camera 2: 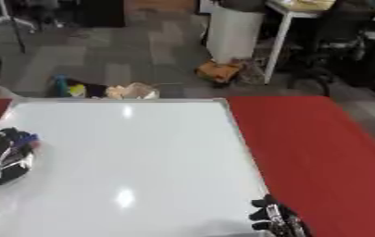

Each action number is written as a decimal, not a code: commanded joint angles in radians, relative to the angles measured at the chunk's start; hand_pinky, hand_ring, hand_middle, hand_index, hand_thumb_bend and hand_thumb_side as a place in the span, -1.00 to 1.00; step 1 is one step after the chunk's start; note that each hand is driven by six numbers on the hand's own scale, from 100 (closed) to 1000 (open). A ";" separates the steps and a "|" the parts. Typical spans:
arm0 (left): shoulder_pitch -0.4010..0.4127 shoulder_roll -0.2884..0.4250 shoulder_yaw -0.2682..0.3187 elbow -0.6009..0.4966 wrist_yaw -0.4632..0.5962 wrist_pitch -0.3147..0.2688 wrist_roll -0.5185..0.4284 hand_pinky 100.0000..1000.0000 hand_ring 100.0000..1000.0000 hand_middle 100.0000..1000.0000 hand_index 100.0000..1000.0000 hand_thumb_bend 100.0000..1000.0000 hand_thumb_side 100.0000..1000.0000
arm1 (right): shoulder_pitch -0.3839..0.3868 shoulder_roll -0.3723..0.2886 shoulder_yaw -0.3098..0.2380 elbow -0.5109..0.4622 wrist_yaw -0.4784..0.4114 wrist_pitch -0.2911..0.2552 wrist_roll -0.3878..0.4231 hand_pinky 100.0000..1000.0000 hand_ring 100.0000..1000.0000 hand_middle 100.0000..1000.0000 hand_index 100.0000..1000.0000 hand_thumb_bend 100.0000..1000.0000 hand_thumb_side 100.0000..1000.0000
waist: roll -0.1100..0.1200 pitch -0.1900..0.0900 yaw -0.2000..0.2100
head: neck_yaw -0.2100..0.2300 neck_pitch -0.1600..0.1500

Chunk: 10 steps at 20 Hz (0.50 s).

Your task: Wipe the whiteboard clean with a brush.

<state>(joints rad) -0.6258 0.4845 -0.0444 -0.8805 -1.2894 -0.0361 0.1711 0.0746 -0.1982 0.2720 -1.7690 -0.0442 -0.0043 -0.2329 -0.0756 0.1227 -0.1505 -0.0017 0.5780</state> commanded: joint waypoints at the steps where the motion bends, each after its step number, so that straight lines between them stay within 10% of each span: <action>1: 0.031 0.006 -0.017 0.050 -0.009 -0.006 -0.019 0.13 0.16 0.20 0.60 -0.91 -0.15 | -0.005 -0.012 -0.005 -0.017 0.005 -0.002 0.000 0.10 0.18 -0.16 0.29 -1.00 0.75 | -0.001 0.002 0.001 | -0.002 -0.005; 10: 0.050 -0.038 -0.092 -0.035 0.062 -0.108 -0.131 0.13 0.15 0.20 0.63 -1.00 0.29 | -0.005 -0.013 -0.004 -0.018 0.003 -0.002 0.001 0.10 0.18 -0.16 0.29 -1.00 0.75 | -0.001 0.002 -0.003 | 0.000 -0.006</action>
<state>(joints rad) -0.6073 0.4807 -0.0893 -0.9304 -1.2305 -0.1256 0.0774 0.0747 -0.1982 0.2720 -1.7690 -0.0442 -0.0046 -0.2332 -0.0761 0.1224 -0.1507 -0.0017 0.5780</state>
